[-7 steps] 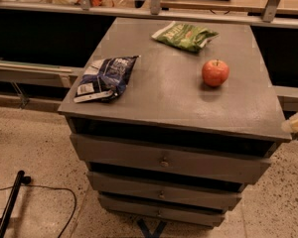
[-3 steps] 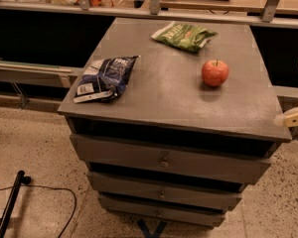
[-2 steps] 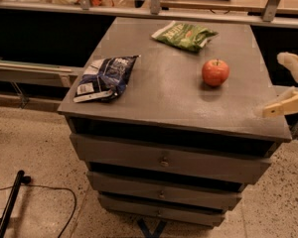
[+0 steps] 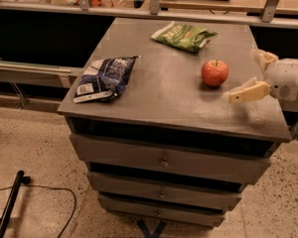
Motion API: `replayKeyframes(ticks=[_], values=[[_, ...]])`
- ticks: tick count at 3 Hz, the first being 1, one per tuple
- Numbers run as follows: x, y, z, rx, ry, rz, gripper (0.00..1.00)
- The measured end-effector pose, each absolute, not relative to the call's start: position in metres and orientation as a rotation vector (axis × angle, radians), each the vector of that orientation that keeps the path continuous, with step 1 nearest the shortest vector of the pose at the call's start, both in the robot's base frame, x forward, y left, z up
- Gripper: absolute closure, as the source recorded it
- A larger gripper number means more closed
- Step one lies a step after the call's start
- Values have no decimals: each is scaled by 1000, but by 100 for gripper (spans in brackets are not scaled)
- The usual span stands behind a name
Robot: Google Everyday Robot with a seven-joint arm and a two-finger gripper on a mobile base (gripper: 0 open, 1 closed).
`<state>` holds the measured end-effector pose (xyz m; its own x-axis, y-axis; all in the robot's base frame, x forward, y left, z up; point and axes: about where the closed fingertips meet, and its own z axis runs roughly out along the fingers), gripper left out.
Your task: Move apple near blue chip bag
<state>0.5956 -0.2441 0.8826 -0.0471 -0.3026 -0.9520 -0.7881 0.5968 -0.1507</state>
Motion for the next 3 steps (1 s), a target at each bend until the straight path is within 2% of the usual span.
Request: replayKeyframes(ticks=[1, 3], values=[[623, -242, 871, -896, 1628, 495, 0], [650, -213, 854, -943, 1644, 599, 0]])
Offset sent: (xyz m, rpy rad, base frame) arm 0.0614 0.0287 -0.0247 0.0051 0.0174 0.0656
